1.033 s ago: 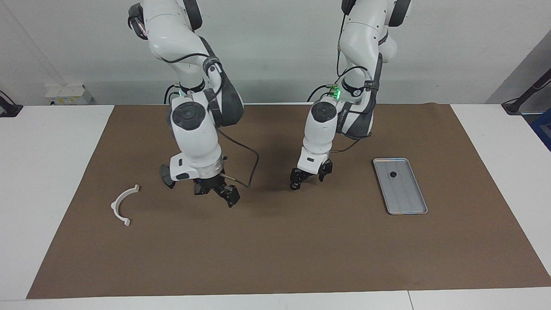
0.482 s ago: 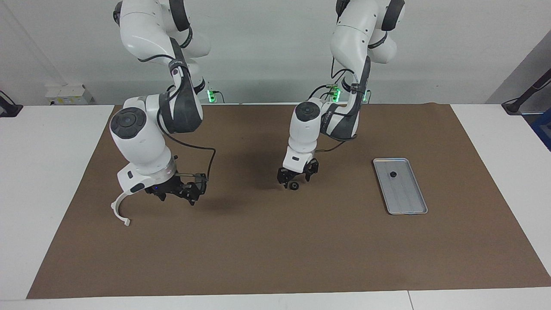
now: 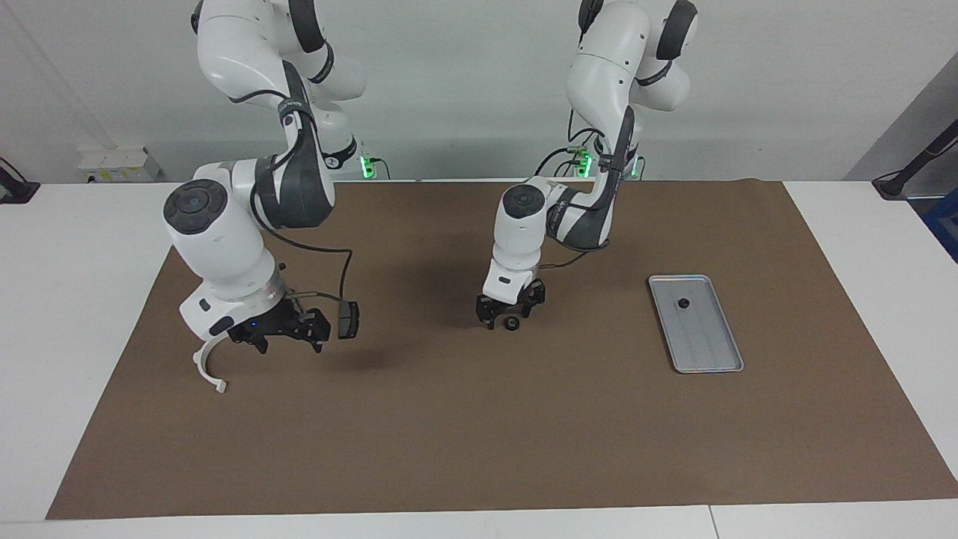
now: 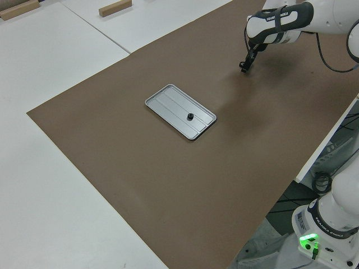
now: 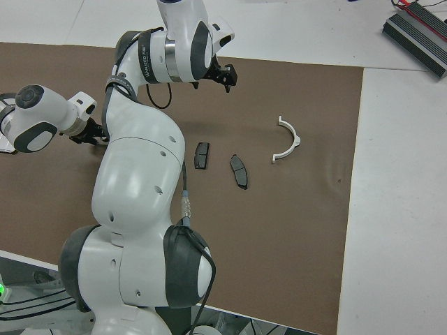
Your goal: Pick bearing gear from pile to tray
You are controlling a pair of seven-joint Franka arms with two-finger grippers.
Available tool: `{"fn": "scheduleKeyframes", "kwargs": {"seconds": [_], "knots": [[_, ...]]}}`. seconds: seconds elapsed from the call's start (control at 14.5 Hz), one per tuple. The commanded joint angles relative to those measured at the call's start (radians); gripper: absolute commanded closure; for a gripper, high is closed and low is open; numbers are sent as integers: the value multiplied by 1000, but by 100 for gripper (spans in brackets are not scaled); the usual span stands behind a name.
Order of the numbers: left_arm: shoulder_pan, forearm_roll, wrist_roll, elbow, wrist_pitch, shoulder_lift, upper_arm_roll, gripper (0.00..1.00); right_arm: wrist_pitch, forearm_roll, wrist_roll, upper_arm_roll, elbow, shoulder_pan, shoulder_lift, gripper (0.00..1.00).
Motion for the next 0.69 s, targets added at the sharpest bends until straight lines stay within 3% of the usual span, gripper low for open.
{"fn": "scheduleKeyframes", "kwargs": {"seconds": [0.0, 0.21, 0.41, 0.62], "knots": [[-4, 26, -16, 24, 11, 18, 16, 97, -8, -2, -45, -7, -90, -3, -104, 0], [1, 28, -9, 39, 8, 21, 20, 100, -41, 1, -46, -20, -211, 3, -257, 0], [56, 66, 16, 87, -26, 22, 17, 100, -170, 2, -45, -18, -257, 3, -377, 0], [152, 48, 207, 180, -244, -39, 11, 100, -289, 2, -43, -18, -257, 1, -445, 0]]}}
